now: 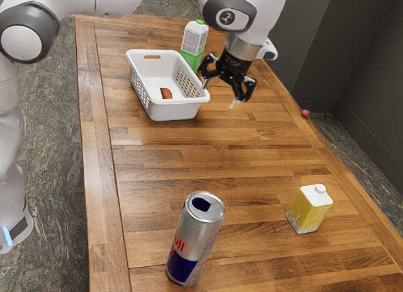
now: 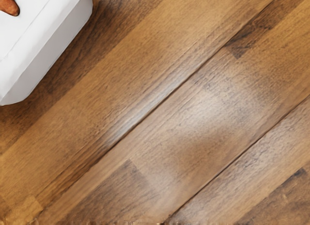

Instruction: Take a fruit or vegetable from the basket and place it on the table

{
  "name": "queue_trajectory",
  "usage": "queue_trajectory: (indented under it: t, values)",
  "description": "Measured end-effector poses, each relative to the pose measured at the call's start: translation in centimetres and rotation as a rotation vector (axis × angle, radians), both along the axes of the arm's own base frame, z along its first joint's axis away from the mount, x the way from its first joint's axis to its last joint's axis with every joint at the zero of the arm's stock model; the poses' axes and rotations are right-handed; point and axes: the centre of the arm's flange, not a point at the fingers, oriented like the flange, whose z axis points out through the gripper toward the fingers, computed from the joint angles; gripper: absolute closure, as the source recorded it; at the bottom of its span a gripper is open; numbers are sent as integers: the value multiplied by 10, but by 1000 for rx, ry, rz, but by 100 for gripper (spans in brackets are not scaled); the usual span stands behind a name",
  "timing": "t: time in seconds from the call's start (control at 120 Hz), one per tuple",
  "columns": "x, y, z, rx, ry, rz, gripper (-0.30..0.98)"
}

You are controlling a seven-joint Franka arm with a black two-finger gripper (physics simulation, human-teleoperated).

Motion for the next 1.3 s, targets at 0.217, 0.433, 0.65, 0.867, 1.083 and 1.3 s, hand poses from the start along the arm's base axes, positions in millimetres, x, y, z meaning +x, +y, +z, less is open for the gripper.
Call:
queue_trajectory:
  t: [0.217,0.433,0.65,0.867,1.083,1.3]
  values:
    - [-35,44,11,20,-88,264,0]
    - [-50,158,9,67,-137,571,0]
    - [-73,215,-26,65,-101,727,0]
    - [-75,235,-57,28,-154,746,0]
    - [-69,251,-76,-4,-202,751,0]
    - [-106,264,-68,-34,-247,775,0]
